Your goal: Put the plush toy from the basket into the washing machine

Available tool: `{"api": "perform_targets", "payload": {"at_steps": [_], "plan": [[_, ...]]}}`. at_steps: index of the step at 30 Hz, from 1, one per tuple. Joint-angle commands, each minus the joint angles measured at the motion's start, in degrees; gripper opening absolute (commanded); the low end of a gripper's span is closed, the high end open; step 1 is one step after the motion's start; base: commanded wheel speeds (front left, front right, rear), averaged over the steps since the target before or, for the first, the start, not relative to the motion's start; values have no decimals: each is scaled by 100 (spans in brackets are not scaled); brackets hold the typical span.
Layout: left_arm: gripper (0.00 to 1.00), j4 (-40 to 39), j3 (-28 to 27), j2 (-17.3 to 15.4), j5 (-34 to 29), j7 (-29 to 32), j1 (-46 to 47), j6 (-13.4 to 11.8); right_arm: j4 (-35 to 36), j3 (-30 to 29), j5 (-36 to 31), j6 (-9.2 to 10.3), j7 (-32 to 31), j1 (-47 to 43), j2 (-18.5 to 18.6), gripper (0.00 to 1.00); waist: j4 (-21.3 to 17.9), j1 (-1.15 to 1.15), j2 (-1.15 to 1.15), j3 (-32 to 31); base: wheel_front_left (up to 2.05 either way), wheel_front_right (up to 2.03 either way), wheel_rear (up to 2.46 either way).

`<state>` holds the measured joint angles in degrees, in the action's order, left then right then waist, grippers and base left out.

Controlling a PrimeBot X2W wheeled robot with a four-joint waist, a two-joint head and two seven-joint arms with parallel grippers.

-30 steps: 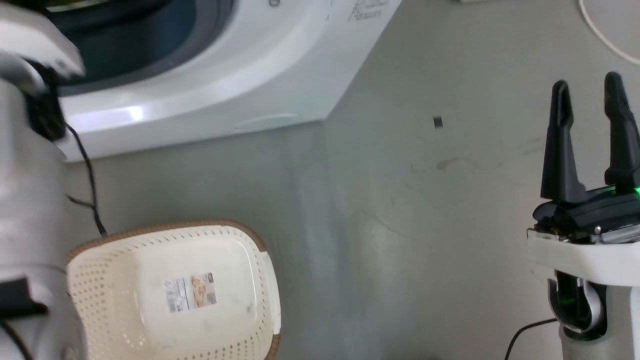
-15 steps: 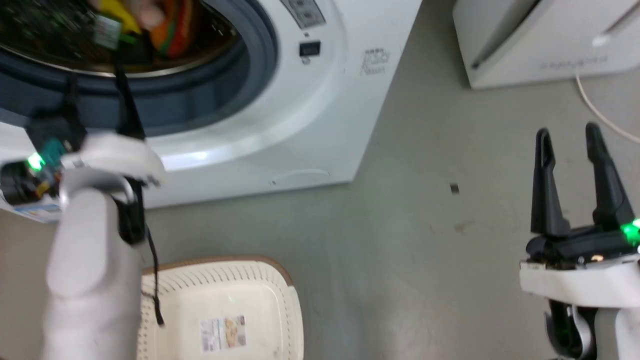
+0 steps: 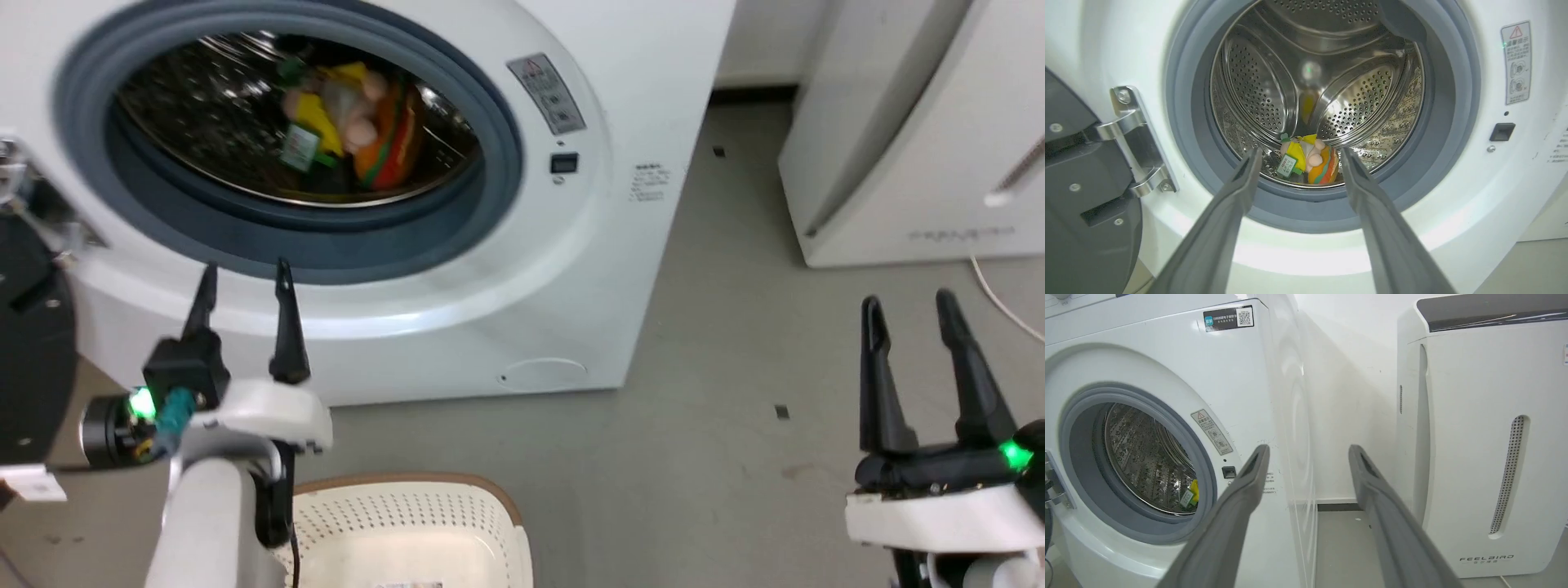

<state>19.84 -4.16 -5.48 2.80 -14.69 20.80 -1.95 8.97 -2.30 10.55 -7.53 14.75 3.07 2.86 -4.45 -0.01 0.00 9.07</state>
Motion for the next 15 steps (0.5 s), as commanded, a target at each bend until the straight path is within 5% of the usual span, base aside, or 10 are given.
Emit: {"api": "perform_targets", "payload": {"at_steps": [1,15], "plan": [[100,-76,17,23,-39,-30,-165,5,-49,-5,-26,4,25,-115,1,100,134,1,0,-161,0,0,0],[100,-736,354,183,-190,-30,-1545,-30,-405,-174,-8,4,25,-752,1,100,382,1,0,-805,0,0,0]]}}
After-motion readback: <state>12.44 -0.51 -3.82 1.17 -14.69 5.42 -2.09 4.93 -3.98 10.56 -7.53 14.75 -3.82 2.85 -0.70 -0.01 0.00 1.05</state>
